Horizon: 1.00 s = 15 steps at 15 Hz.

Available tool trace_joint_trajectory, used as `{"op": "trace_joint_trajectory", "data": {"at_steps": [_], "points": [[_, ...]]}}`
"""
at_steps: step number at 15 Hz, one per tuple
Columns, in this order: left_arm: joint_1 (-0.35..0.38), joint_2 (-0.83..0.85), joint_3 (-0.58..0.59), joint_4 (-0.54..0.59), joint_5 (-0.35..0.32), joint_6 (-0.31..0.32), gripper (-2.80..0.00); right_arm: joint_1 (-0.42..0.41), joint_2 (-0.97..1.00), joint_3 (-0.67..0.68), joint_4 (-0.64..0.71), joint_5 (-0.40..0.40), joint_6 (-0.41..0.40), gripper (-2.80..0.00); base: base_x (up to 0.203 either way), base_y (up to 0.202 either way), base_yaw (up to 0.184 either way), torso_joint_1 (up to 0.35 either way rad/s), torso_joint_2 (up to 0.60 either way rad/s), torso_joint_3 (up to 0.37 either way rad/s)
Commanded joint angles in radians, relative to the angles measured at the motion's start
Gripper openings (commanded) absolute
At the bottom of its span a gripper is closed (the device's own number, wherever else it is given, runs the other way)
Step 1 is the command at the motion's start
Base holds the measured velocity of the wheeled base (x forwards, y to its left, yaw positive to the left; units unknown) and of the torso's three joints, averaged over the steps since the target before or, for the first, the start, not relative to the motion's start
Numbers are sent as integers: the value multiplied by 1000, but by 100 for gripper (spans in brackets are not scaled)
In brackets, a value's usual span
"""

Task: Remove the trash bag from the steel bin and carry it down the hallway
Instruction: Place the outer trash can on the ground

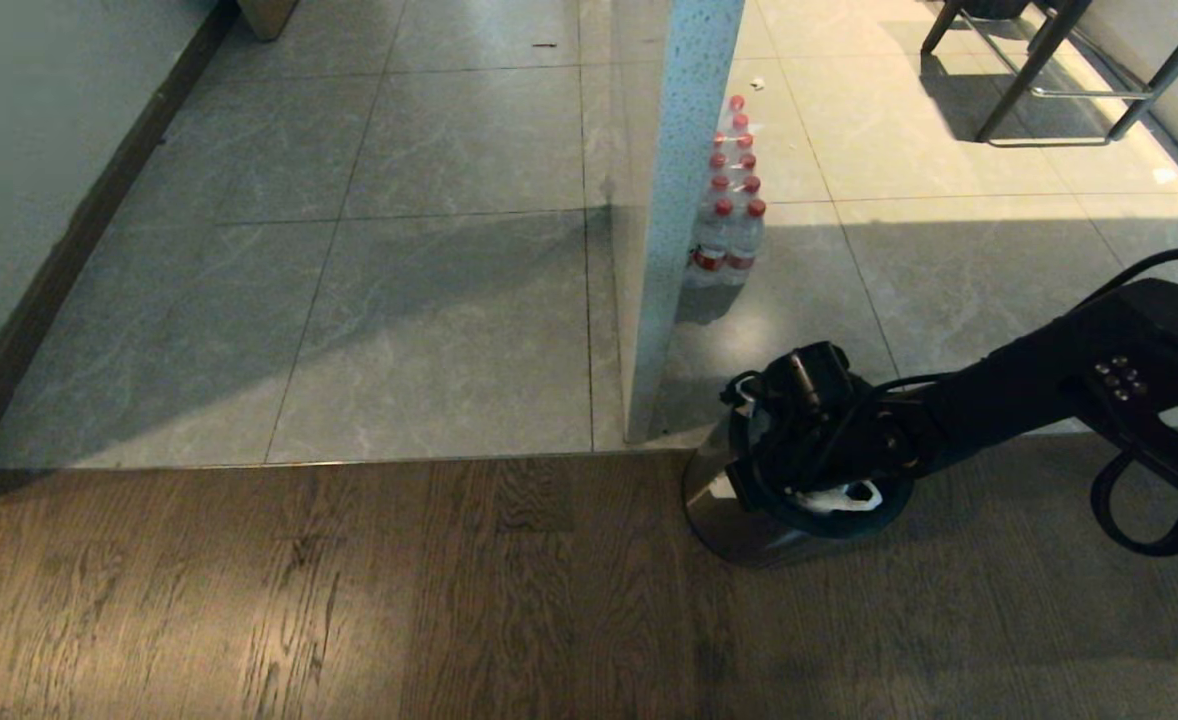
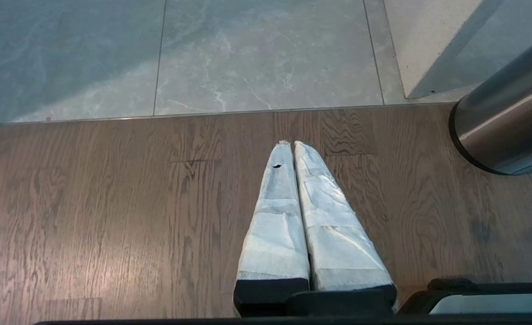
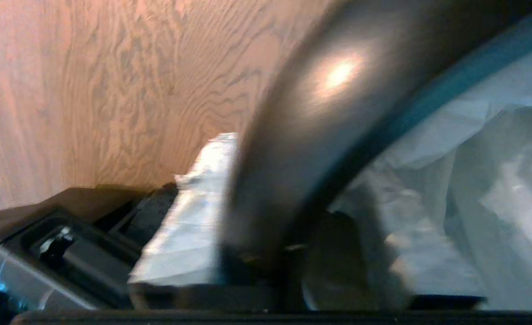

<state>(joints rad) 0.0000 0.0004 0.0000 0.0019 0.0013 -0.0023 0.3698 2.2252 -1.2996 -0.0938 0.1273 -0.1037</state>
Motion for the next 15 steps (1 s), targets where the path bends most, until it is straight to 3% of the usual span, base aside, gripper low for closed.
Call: {"op": "trace_joint_trajectory", "data": {"at_steps": [1,11,15], "points": [[0,-2,0,0,0,-1,-280,-1,-31,4,2,-1,4,-280,0,0,0,0,0,0],[0,-2,1,0,0,-1,-280,-2,-261,115,12,0,-116,-280,0,0,0,0,0,0],[0,-2,0,0,0,-1,-280,-2,-384,121,110,1,-117,-280,0,0,0,0,0,0]]}}
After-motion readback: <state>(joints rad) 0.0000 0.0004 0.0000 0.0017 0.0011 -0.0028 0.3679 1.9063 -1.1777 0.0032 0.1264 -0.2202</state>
